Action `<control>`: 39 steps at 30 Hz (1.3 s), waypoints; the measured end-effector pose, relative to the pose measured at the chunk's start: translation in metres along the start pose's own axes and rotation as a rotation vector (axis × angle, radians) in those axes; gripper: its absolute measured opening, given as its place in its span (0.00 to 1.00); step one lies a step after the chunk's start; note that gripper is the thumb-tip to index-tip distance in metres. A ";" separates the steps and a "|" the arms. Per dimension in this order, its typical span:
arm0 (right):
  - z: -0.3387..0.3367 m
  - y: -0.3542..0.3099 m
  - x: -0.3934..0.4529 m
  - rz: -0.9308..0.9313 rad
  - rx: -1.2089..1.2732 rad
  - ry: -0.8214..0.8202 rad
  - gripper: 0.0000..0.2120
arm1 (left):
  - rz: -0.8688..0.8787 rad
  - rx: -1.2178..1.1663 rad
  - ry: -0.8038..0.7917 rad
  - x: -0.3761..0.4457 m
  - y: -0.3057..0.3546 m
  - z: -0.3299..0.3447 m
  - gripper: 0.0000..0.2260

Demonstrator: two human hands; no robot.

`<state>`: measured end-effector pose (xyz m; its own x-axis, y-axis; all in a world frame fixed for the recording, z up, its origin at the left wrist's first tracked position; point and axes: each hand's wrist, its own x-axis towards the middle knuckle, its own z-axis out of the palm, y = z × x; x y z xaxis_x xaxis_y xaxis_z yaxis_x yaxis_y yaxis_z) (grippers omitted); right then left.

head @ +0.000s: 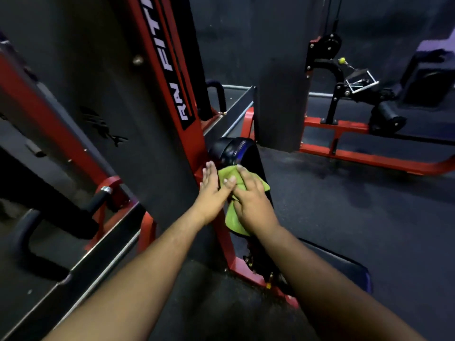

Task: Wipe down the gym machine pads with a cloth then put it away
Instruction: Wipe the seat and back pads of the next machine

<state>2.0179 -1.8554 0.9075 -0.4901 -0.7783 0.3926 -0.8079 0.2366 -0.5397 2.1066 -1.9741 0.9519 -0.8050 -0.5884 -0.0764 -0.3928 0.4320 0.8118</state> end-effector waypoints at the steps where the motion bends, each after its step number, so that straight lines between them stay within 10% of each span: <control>1: -0.001 0.002 -0.011 0.016 0.006 -0.022 0.32 | -0.038 -0.036 -0.020 -0.009 -0.004 0.003 0.45; 4: -0.002 0.001 -0.048 0.098 0.134 -0.008 0.27 | -0.131 -0.275 -0.097 -0.040 -0.012 0.014 0.50; 8: -0.005 -0.021 -0.079 0.121 0.247 -0.040 0.29 | -0.156 -0.326 -0.090 -0.089 -0.018 0.023 0.25; 15: -0.014 -0.013 -0.103 -0.019 0.488 -0.343 0.60 | -0.179 -0.371 0.193 -0.155 -0.017 0.029 0.08; 27: -0.008 -0.020 -0.121 -0.197 0.760 -0.924 0.36 | -0.321 -0.248 0.569 -0.285 -0.005 0.065 0.08; 31: -0.011 -0.067 -0.144 -0.286 0.726 -1.041 0.15 | -0.396 -0.146 0.659 -0.338 -0.010 0.069 0.10; 39: 0.011 -0.158 -0.214 -0.485 0.738 -1.160 0.04 | -0.645 0.027 0.742 -0.485 -0.037 0.077 0.22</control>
<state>2.2541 -1.7325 0.9007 0.5992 -0.8002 0.0272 -0.2906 -0.2489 -0.9239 2.4772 -1.6518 0.9140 0.0478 -0.9928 -0.1095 -0.6765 -0.1128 0.7277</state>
